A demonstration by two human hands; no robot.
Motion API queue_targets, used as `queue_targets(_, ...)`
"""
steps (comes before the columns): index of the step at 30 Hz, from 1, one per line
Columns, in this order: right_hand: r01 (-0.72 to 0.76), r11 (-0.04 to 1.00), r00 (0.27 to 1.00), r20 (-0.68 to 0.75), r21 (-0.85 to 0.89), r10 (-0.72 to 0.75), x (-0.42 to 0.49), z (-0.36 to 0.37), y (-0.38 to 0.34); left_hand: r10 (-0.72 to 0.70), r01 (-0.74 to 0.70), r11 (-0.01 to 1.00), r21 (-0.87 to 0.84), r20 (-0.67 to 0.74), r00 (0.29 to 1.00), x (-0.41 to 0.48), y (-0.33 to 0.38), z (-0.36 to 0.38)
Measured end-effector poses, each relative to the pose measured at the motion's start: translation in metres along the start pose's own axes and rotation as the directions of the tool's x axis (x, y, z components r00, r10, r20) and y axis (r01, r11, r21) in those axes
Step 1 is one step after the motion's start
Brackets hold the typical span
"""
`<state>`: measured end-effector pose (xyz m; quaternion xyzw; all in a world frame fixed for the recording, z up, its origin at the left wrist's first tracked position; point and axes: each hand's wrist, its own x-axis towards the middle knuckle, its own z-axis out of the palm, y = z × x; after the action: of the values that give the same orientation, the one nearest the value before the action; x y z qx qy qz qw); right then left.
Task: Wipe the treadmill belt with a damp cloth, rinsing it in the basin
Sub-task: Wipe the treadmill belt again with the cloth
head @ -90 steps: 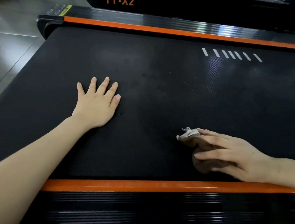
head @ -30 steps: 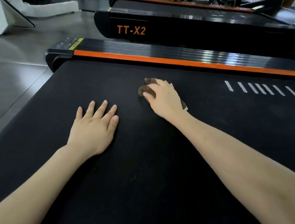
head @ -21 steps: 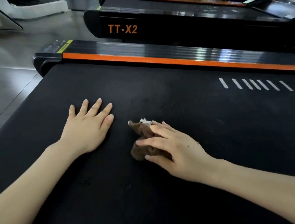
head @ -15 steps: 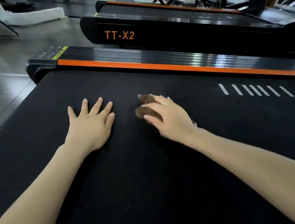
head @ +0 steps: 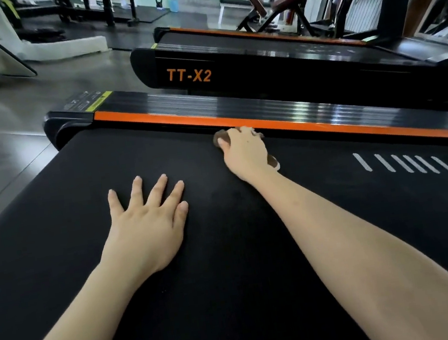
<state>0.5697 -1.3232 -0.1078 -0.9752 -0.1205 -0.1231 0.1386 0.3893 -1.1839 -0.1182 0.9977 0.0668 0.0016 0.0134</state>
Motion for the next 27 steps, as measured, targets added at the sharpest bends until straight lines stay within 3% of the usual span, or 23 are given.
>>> queue_targets(9, 0.416, 0.883, 0.900, 0.044, 0.217, -0.435, -0.109, -0.028, -0.007, 0.000, 0.000, 1.000, -0.020, -0.012, 1.000, 0.000, -0.001, -0.001)
queue_targets(17, 0.555, 0.809, 0.814, 0.076, 0.195, -0.576, -0.286, -0.093, 0.053, -0.004, 0.006, 0.998, -0.063, 0.037, 0.999, -0.006, -0.004, -0.009)
queue_targets(24, 0.388, 0.897, 0.904, 0.102, 0.214, -0.415, -0.306, -0.121, 0.124, 0.005, 0.000, 0.997, -0.082, 0.055, 0.998, -0.036, -0.002, -0.008)
queue_targets(27, 0.228, 0.954, 0.968, 0.056, 0.196, -0.243, -0.298, -0.122, 0.117, 0.010, -0.002, 0.996, -0.086, 0.100, 0.995, -0.052, -0.004, -0.011)
